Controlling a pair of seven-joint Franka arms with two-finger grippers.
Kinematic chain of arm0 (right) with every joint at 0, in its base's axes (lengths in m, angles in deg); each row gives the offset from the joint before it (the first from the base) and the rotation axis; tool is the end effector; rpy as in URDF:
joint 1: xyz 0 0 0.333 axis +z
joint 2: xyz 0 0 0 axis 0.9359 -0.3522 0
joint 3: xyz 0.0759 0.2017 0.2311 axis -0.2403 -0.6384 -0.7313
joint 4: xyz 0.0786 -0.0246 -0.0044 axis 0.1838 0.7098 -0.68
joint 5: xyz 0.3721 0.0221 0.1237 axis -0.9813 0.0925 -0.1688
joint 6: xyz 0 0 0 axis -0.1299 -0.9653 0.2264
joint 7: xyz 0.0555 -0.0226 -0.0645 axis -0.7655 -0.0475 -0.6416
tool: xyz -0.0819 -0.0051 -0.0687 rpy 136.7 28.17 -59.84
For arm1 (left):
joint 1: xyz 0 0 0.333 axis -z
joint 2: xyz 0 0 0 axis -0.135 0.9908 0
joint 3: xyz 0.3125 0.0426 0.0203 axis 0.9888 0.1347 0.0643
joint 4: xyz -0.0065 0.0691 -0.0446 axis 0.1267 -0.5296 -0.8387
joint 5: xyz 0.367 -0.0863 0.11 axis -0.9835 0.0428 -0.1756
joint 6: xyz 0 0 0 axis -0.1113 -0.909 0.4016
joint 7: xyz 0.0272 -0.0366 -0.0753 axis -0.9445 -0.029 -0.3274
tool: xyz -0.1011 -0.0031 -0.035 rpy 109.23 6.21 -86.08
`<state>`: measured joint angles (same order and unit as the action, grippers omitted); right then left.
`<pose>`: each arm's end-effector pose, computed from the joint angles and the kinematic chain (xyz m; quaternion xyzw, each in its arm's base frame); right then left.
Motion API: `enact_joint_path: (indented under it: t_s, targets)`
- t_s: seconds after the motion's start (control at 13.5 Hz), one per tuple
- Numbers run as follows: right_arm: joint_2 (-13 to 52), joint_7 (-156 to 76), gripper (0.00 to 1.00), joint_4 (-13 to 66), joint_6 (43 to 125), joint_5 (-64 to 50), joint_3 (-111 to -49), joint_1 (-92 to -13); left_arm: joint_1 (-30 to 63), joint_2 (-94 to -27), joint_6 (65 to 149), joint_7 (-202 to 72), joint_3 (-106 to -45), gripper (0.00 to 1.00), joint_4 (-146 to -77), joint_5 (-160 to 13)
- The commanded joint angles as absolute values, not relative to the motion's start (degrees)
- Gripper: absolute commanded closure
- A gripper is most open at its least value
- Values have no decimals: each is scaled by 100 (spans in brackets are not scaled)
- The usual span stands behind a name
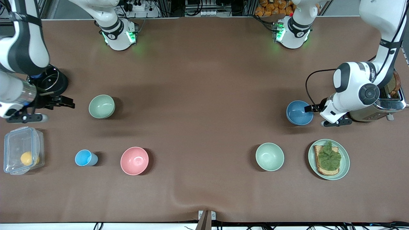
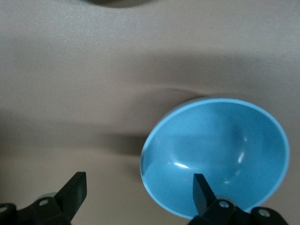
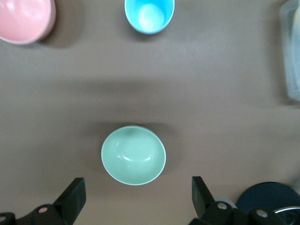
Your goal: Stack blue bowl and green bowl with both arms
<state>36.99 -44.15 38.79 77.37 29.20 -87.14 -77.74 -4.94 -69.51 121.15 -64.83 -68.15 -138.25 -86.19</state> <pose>0.5611 -0.0653 0.4164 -0.9969 -0.0184 0.0740 0.0212 0.5314 0.0165 0.2344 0.9936 0.0497 -0.1013 0.0015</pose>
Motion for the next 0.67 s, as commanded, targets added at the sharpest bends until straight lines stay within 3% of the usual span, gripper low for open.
enact_joint_path:
  t_s: [0.0, 0.37, 0.59]
  targets:
    - [3835, -4522, 0, 4364, 8125, 2893, -8790, -7887, -578, -6786, 12230, -6442, -6861, 7, -13807, -8716]
    - [3703, -4961, 0, 5550, 9697, 2893, -8781, -7913, -542, -6566, 12247, -6442, -6861, 17, -13667, -8716]
    - [3204, -5258, 7, 5605, 10094, 2894, -8790, -8202, -534, -6505, 12247, -6442, -6870, 30, -13640, -8716]
